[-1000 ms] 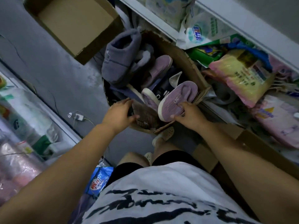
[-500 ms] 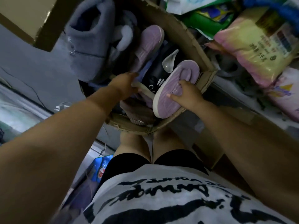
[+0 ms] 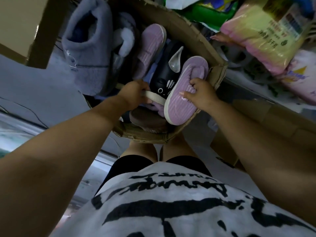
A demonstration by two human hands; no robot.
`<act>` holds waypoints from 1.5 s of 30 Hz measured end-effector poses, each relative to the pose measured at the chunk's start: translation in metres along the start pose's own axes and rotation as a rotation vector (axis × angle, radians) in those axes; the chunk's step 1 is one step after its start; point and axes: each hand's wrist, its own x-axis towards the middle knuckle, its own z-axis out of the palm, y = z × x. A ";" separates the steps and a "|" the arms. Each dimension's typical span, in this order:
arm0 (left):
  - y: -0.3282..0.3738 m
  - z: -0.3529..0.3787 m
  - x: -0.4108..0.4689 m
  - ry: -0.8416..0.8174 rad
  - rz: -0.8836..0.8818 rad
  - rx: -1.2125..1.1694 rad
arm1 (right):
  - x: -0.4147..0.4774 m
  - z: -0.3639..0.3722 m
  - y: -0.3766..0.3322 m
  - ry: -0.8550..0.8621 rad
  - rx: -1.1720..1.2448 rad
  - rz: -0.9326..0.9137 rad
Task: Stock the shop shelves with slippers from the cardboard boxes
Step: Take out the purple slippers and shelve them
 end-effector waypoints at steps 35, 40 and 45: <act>0.033 -0.077 -0.147 0.185 -0.111 -1.368 | -0.171 -0.003 -0.102 0.394 0.607 -0.178; 0.043 -0.084 -0.152 0.182 -0.087 -1.404 | -0.175 -0.006 -0.107 0.428 0.668 -0.236; 0.046 -0.086 -0.160 0.165 -0.002 -1.440 | -0.181 -0.016 -0.114 0.460 0.695 -0.230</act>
